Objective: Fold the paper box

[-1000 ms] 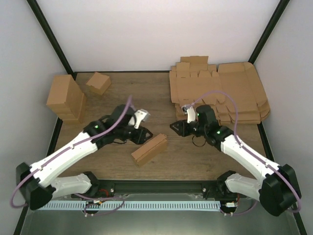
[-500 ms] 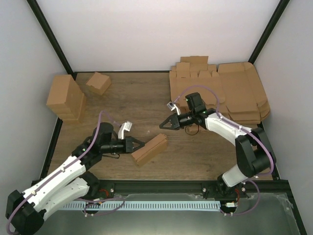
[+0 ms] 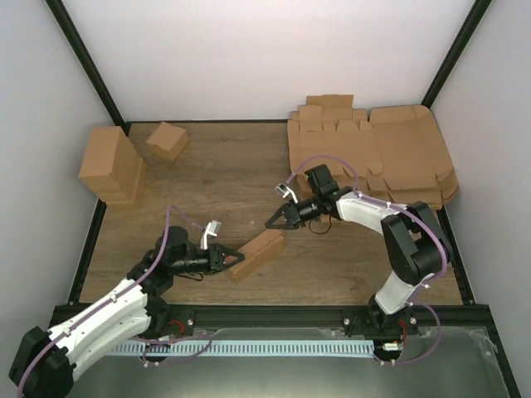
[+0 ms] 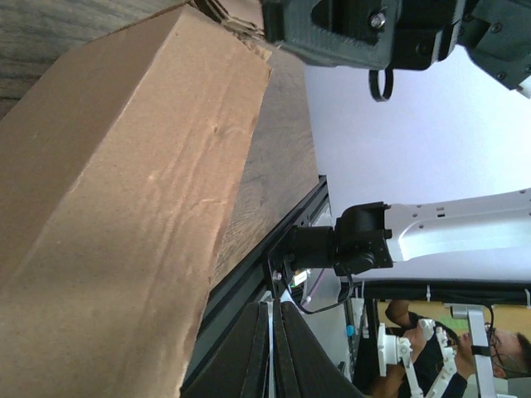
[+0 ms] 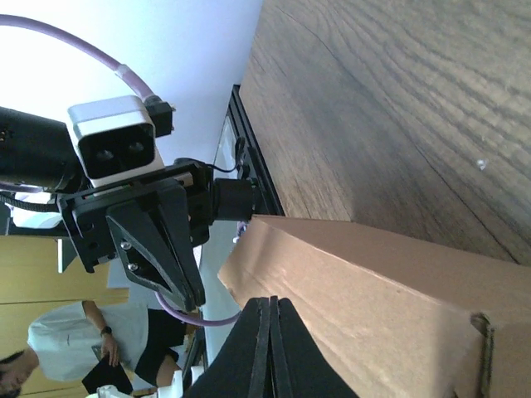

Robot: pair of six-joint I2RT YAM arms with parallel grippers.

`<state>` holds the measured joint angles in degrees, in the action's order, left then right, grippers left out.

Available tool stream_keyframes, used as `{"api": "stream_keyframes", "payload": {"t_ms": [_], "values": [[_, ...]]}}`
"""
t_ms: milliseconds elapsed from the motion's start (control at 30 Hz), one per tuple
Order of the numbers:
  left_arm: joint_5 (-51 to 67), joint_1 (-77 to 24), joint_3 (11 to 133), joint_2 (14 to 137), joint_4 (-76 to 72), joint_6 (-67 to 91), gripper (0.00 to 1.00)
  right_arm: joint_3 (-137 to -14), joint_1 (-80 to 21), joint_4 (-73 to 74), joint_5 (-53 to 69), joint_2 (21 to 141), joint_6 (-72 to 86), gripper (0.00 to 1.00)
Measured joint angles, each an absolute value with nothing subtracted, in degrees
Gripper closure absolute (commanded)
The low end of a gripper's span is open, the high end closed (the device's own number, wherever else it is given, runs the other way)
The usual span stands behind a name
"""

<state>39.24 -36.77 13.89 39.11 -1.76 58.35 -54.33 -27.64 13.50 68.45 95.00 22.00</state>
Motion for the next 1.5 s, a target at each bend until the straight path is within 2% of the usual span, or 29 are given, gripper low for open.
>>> {"api": "stream_keyframes", "payload": {"t_ms": [667,1200,1500], "values": [[40.9,-36.2,2.1,39.2,-18.3,62.9,0.96,-46.2,-27.7,3.9,71.4,98.9,22.7,0.99],[44.8,-31.7,9.0,39.7,-14.1,60.9,0.96,-52.7,-27.7,8.6,70.3,96.9,22.5,0.99],[45.8,-31.5,2.0,42.0,-19.6,61.2,0.96,-51.9,-27.7,7.4,69.8,99.8,22.5,0.99]]}}
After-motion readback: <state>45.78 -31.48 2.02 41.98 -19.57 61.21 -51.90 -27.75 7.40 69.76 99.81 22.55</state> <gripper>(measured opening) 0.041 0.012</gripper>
